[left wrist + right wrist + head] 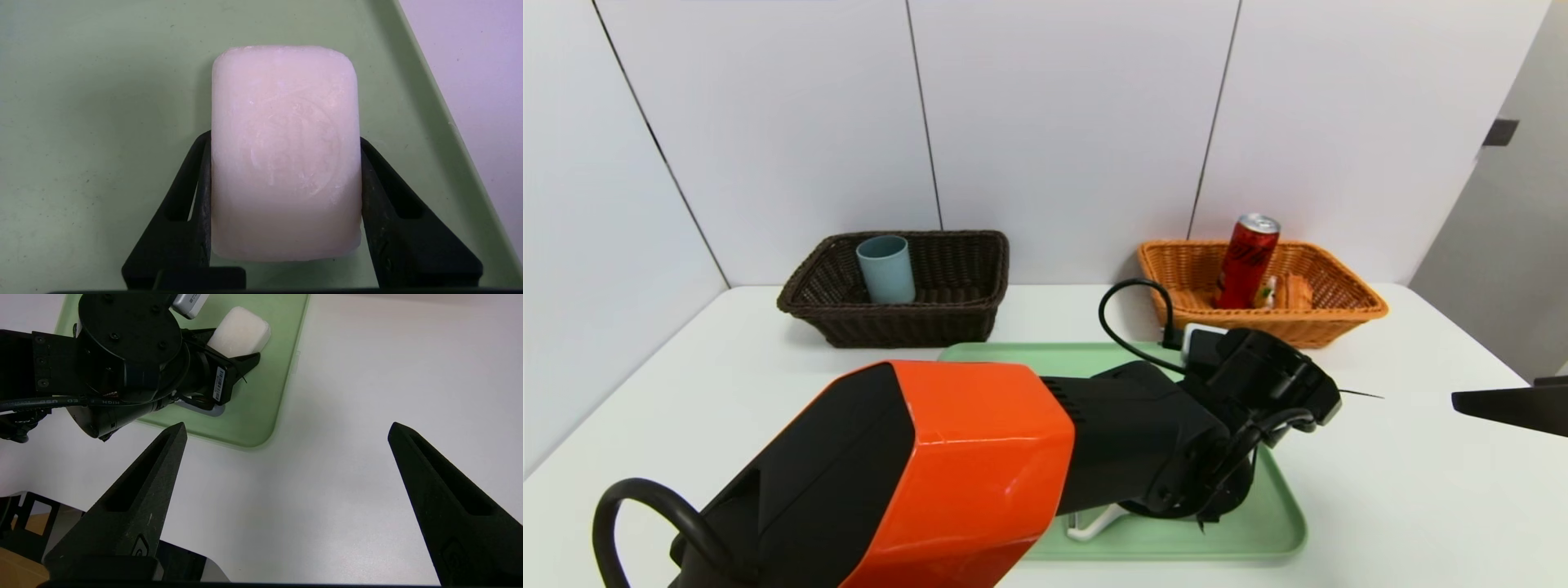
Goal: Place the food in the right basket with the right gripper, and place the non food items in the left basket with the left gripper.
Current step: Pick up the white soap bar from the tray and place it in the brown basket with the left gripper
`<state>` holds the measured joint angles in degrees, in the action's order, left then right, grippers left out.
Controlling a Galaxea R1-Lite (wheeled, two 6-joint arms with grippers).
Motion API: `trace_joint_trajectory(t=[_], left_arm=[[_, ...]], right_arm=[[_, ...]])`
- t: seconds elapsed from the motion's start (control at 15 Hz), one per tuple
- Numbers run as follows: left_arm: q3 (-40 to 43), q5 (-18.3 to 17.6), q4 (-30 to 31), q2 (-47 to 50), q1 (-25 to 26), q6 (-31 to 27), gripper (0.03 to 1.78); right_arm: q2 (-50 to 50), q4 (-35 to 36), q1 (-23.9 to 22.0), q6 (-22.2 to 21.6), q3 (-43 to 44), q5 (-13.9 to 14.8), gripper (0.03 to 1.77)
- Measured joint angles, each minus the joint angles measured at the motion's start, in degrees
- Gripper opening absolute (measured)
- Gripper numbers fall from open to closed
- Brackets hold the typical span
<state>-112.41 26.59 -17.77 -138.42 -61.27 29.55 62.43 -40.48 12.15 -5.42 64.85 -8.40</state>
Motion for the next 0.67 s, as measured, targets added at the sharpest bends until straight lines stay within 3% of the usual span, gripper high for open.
trace_joint_trajectory(t=[0.67], left_arm=[[0.01,0.22,-2.62,4.08,1.95,-0.61,0.99]], right_arm=[[0.0,0.0,-0.02,0.0,0.0,0.02,1.7]])
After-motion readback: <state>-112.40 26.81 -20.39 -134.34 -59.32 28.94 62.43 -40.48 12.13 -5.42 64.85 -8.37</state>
